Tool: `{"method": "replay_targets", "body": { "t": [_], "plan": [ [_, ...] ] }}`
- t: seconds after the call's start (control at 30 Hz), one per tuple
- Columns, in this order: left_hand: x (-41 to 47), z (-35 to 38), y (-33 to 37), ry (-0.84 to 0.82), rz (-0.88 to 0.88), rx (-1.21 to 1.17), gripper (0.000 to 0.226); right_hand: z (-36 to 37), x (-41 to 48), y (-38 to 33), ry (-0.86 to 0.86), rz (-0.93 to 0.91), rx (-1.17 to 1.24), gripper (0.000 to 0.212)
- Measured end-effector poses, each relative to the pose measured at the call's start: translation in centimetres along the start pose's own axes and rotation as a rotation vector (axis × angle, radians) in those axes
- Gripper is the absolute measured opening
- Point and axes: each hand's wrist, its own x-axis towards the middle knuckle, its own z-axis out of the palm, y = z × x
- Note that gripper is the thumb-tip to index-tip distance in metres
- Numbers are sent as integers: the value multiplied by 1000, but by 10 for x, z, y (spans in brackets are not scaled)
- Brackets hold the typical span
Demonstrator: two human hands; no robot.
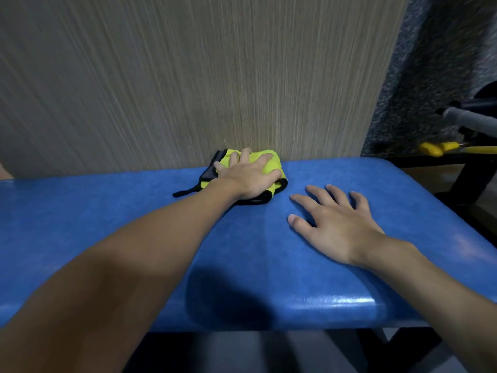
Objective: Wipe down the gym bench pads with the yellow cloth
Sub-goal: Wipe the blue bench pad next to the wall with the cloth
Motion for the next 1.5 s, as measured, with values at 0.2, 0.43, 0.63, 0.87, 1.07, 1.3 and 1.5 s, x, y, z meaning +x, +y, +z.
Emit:
{"method": "replay_targets", "body": {
  "t": [0.2, 0.43, 0.63, 0.87, 1.07, 1.3, 1.5],
  "plan": [
    [-25, 1, -4, -12, 26, 16, 69, 0, -1, 1, 13, 4, 43, 61],
    [-115, 3, -4, 4, 104, 40, 69, 0, 1, 3, 32, 10, 59, 60],
    [-189, 1, -4, 12, 108, 57, 70, -2, -2, 3, 37, 3, 64, 57],
    [-245, -5, -7, 31, 105, 16, 78, -8, -6, -1, -9, 1, 4, 56],
    [-235, 4, -8, 51, 92, 79, 83, -22, 10, -6, 45, -20, -20, 53],
    [-180, -3, -15, -34, 75, 34, 68, -3, 14, -1, -12, 24, 40, 58],
    [-104, 1, -24, -31, 66, 30, 69, 0, 11, -1, -2, 16, 19, 58]
  ]
}}
